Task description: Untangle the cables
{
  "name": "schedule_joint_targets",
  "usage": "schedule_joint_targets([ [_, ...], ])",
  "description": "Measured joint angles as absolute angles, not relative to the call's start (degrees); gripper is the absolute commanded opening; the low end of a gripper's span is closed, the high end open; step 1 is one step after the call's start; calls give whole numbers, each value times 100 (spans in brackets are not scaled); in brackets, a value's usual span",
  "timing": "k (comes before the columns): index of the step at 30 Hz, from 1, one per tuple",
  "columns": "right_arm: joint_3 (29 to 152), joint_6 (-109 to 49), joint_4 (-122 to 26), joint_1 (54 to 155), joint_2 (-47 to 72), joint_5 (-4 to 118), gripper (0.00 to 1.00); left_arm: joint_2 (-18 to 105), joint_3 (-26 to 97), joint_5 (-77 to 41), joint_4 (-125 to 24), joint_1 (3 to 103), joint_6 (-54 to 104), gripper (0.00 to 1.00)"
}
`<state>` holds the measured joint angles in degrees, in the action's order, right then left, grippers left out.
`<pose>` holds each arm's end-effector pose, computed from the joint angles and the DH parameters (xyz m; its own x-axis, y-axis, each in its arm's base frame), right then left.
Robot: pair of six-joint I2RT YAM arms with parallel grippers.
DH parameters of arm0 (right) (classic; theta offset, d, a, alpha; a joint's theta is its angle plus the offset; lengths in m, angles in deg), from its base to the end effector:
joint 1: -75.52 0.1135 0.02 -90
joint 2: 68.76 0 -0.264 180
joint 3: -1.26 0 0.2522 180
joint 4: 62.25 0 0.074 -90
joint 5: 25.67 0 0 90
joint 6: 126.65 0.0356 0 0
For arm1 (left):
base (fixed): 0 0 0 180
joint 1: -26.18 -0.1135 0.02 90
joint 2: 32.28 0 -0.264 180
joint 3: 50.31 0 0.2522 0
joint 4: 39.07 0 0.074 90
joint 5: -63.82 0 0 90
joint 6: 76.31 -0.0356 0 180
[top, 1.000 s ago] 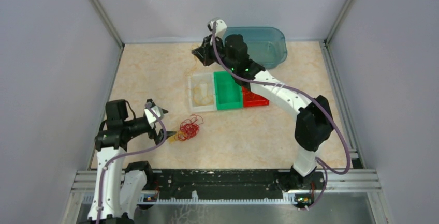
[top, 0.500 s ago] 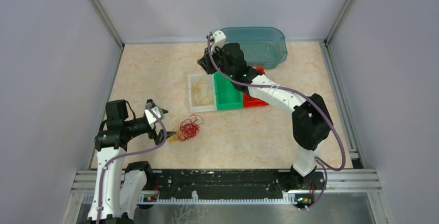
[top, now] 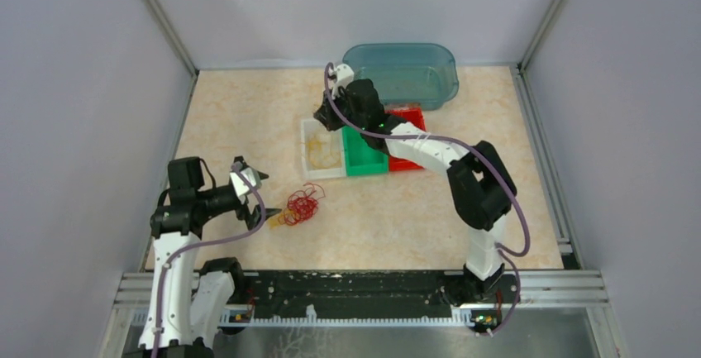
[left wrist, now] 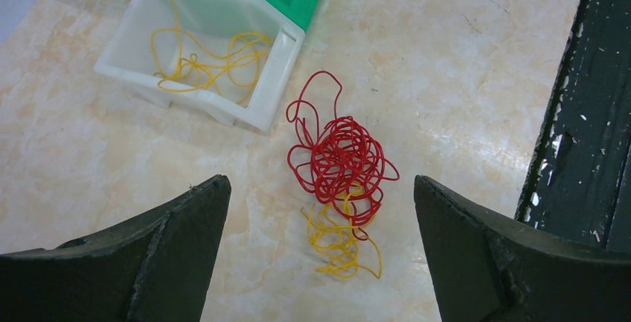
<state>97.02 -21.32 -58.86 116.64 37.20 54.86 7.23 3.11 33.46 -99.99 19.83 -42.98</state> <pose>0.3328 0.2983 0.2970 -0.3741 0.0196 -0.9272 -0.6950 0.6561 0.2943 0.1265 -0.0168 0.2748 0.0424 0.4296 -0.9020 0.8980 0.3794 0.2229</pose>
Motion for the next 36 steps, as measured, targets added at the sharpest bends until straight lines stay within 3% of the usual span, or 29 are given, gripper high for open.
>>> schedule_joint_targets([
  [15, 9850, -1975, -5357, 11815, 4989, 5564, 1, 731, 387, 3357, -10004, 1983, -4366, 99],
  [17, 9955, -1999, -5267, 11874, 5079, 5628, 17, 731, 385, 3357, -10006, 1983, -4366, 99],
  [24, 10099, -2128, -5090, 11979, 5097, 5853, 52, 731, 385, 3357, -10010, 1983, -4409, 99],
  [30, 10080, -2333, -4837, 11977, 4351, 5879, 65, 862, 385, 3354, -10023, 1983, -4422, 96],
  [33, 9872, -2383, -4948, 11977, 3610, 5818, 64, 983, 385, 3319, -10021, 1983, -4422, 94],
  [36, 9568, -2414, -5086, 11977, 2882, 5748, 57, 1129, 385, 3217, -10019, 1983, -4429, 92],
])
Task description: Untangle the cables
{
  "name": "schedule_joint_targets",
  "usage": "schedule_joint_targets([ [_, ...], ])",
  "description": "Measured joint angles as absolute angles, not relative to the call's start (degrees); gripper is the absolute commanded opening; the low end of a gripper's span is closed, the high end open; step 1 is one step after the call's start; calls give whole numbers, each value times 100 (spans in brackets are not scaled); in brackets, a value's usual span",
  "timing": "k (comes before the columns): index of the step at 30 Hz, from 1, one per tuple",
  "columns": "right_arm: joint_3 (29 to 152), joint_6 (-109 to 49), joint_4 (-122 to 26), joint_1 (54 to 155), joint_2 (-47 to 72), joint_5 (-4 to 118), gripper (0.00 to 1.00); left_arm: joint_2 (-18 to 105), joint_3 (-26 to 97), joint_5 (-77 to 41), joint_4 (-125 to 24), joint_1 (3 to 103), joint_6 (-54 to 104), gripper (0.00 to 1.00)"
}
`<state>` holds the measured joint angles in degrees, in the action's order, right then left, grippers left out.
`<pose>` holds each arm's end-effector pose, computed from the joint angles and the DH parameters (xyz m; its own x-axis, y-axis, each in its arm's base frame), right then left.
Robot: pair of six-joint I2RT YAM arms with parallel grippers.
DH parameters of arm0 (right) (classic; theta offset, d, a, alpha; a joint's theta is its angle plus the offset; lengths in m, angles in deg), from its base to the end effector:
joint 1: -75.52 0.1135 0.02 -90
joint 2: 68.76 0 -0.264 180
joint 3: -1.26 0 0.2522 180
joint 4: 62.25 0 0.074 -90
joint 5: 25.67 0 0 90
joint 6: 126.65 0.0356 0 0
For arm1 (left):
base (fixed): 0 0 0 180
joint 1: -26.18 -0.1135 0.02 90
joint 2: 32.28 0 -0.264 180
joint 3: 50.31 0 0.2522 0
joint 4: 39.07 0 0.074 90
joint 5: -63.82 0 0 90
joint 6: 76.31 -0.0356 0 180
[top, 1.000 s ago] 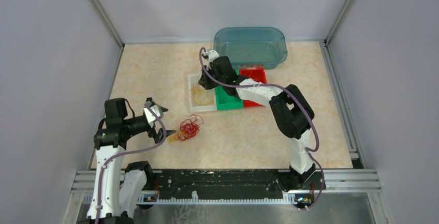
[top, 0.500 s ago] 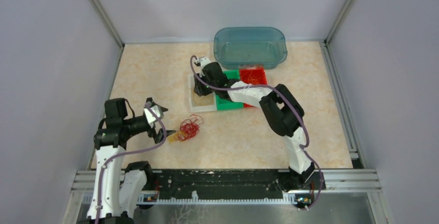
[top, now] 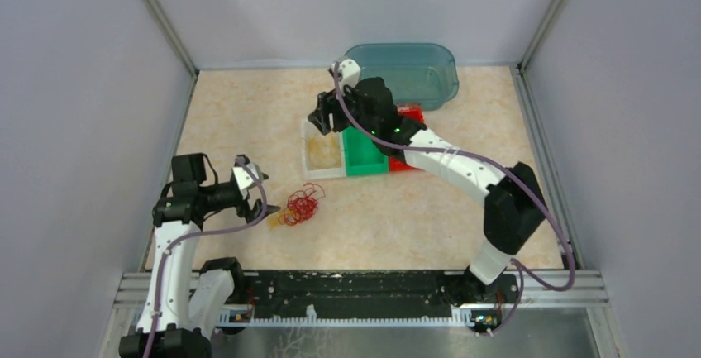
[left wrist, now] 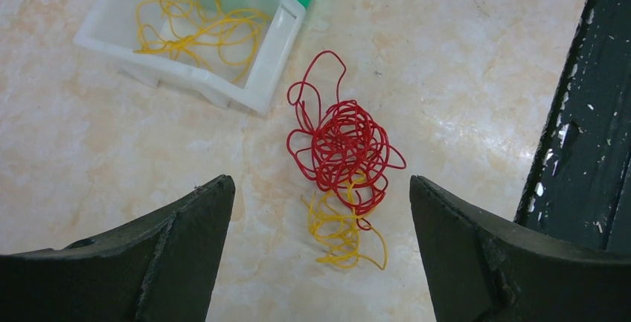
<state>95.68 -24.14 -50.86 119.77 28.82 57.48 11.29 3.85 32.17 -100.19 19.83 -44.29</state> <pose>0.2925 0.2909 0.3338 -0.3437 -0.0345 -0.9385 -0.7181 0.6536 0.2389 0.1381 -0.0151 0.2703 0.0000 0.4476 -0.8942 0.9049 0.3806 0.1905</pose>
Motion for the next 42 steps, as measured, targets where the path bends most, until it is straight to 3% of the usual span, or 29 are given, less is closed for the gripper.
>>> schedule_joint_targets([
  [8, 7999, -2670, -5781, 12703, 1910, 5468, 54, 1590, 387, 2867, -9859, 1931, -4269, 90],
  [13, 7168, -2899, -6135, 13489, 2170, 5335, 56, 1990, 420, 2740, -9521, 1701, -4020, 91],
  [18, 7188, -3258, -6305, 13957, 2974, 5352, 57, 2325, 626, 2720, -9306, 1363, -3887, 91],
  [20, 7348, -3360, -6266, 14018, 3315, 5398, 50, 2423, 685, 2736, -9260, 1242, -3898, 91],
  [24, 7743, -3494, -6257, 14025, 3881, 5628, 18, 2532, 698, 2780, -9468, 1151, -4293, 91],
  [27, 7763, -3500, -6281, 14023, 3942, 5805, 0, 2534, 693, 2806, -9730, 1140, -4667, 92],
  [32, 7332, -3402, -6675, 14025, 3634, 6050, 0, 2495, 497, 2943, -10205, 1131, -5548, 89],
  [42, 5877, -2788, -7527, 14023, 1932, 6607, 0, 2515, 197, 3094, -10869, 1343, -6783, 85],
])
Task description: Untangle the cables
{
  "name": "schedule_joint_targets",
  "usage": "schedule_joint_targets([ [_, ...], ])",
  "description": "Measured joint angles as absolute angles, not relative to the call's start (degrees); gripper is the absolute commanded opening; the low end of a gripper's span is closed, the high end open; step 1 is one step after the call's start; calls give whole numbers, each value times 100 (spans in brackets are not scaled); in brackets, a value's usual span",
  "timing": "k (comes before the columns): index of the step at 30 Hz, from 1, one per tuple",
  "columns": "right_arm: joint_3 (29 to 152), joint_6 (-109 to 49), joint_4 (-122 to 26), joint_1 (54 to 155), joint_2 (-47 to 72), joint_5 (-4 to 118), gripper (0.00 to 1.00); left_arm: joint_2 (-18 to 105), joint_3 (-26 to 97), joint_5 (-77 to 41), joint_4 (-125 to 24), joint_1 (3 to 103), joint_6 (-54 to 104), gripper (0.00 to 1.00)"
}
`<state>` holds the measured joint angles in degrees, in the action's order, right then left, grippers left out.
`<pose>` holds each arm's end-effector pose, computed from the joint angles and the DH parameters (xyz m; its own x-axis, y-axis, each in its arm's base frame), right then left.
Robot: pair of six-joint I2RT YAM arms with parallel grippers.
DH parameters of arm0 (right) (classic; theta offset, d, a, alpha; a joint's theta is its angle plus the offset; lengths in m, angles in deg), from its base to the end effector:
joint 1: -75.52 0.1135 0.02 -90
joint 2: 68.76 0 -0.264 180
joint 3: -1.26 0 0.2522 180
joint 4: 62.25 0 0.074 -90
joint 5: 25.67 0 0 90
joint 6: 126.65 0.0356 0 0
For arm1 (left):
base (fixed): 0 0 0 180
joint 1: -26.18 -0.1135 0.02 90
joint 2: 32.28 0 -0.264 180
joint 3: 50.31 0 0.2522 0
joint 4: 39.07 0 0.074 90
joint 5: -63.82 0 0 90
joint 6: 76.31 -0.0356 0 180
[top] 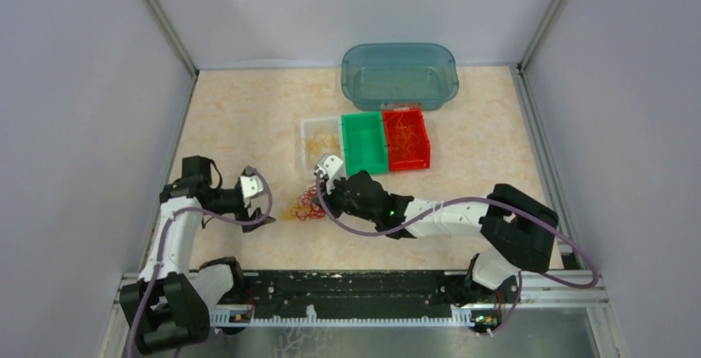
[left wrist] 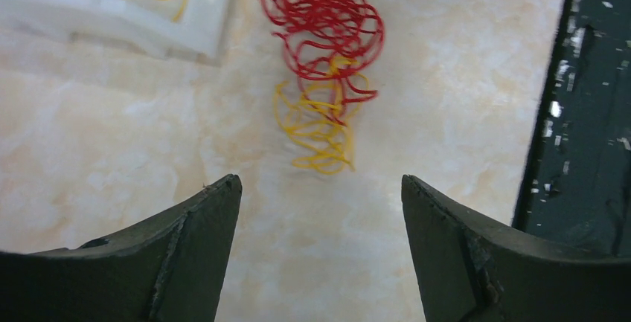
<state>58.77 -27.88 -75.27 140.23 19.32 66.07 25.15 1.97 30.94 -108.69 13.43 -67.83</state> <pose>0.1431 0.3004 0.2160 -0.2632 -0.2004 -0.9437 -0.8613 0.4894 0.1363 0.1564 0.0047 0.2233 -0.0445 0.5405 -0.8402 0.9449 0.2959 0.1403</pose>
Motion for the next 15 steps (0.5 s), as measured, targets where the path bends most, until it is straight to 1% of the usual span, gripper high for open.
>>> schedule_joint_targets([
  [4, 5800, -2589, -7722, 14023, 1805, 6740, 0, 2379, -205, 2797, -10773, 2084, -6809, 84],
  [6, 5726, -2519, -7785, 14023, 1776, 6775, 0, 2218, -485, 2585, -10583, 2438, -6704, 82],
  [9, 5498, -2425, -7833, 14023, 1698, 6799, 0, 2163, -638, 2393, -10262, 2639, -6510, 80],
  [15, 5125, -2272, -7846, 14023, 1575, 6812, 0, 2469, -625, 2338, -9407, 2923, -6199, 77],
])
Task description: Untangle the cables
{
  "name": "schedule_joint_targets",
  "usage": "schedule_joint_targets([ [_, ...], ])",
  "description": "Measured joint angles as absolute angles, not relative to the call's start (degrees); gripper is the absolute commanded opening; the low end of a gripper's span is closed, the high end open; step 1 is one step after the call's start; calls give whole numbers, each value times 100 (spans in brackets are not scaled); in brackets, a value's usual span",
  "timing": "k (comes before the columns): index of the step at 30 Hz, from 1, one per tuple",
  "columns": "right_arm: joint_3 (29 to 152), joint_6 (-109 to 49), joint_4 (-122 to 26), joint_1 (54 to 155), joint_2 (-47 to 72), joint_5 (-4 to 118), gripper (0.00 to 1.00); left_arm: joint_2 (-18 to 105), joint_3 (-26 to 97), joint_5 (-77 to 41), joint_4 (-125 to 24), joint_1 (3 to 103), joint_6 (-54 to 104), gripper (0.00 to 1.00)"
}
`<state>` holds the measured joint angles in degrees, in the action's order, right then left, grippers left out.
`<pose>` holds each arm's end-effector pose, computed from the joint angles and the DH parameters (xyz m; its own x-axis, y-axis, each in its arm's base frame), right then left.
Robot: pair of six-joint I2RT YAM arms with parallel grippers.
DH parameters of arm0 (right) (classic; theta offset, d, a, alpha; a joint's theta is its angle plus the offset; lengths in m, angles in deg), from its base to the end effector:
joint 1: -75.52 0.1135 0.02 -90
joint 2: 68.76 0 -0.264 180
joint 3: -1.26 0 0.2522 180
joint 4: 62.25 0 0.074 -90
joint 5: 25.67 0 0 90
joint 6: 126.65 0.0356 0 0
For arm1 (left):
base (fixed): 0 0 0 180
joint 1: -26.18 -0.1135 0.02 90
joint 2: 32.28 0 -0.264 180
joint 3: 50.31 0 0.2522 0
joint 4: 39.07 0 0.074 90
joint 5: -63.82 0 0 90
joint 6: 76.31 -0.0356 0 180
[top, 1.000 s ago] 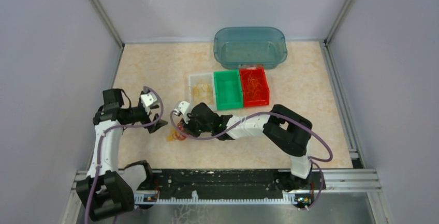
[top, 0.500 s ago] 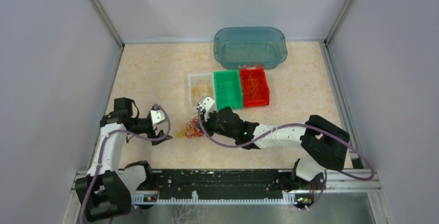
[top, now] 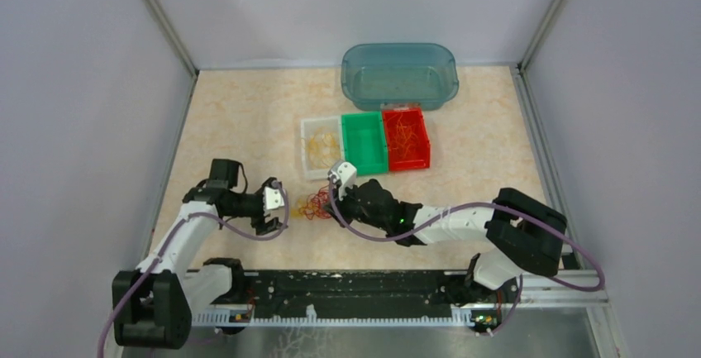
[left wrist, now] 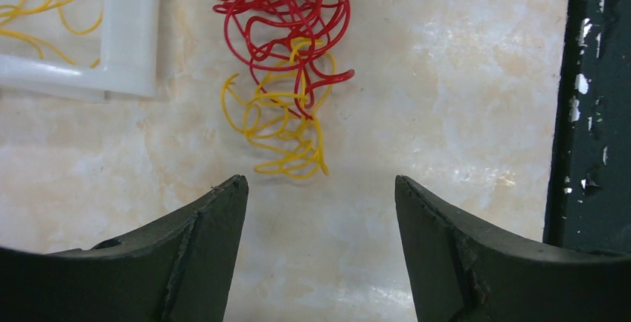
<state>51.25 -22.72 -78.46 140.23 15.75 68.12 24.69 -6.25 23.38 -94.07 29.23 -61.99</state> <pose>0.1331 0.2761 0.1990 -0.3410 -0.1594 -0.9264 -0.8173 0.5372 0.2084 0.1568 -0.0355 0.1885 0.0815 0.6250 -0.7763 0.9758 0.1087 0.1900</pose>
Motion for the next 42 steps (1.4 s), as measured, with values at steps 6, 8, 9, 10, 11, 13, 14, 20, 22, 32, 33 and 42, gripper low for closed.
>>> schedule_joint_targets([
  [6, 5101, -2178, -7897, 14023, 1562, 6841, 0, 3087, -504, 2235, -9285, 3421, -6289, 61],
  [8, 5101, -2147, -7897, 14023, 1562, 6867, 0, 3197, -493, 2189, -9278, 3483, -6324, 53],
  [9, 5101, -2141, -7897, 14023, 1562, 6885, 0, 3238, -476, 2174, -9276, 3496, -6335, 46],
  [10, 5101, -2138, -7894, 14023, 1562, 6902, 0, 3289, -448, 2157, -9267, 3518, -6357, 37],
  [11, 5101, -2136, -7894, 14023, 1562, 6911, 0, 3323, -424, 2146, -9258, 3535, -6363, 23],
  [13, 5101, -2134, -7892, 14023, 1560, 6930, 0, 3369, -367, 2130, -9191, 3568, -6376, 1],
  [14, 5101, -2130, -7892, 14023, 1560, 6935, 0, 3372, -360, 2113, -9129, 3577, -6350, 0],
  [20, 4989, -2086, -7855, 14023, 1387, 6996, 0, 3260, -218, 2093, -8895, 3585, -6101, 0],
  [22, 4908, -2053, -7796, 14023, 1263, 7053, 0, 3162, 18, 2001, -9018, 3585, -6029, 0],
  [32, 4012, -1946, -7547, 13983, 371, 7392, 0, 1630, 1675, 1394, -9479, 3585, -5364, 0],
  [33, 3916, -1935, -7510, 13983, 297, 7420, 0, 1509, 1832, 1381, -9538, 3583, -5281, 0],
  [42, 3599, -1784, -7101, 13983, -88, 7525, 0, 768, 2835, 1372, -8869, 3585, -4237, 0],
])
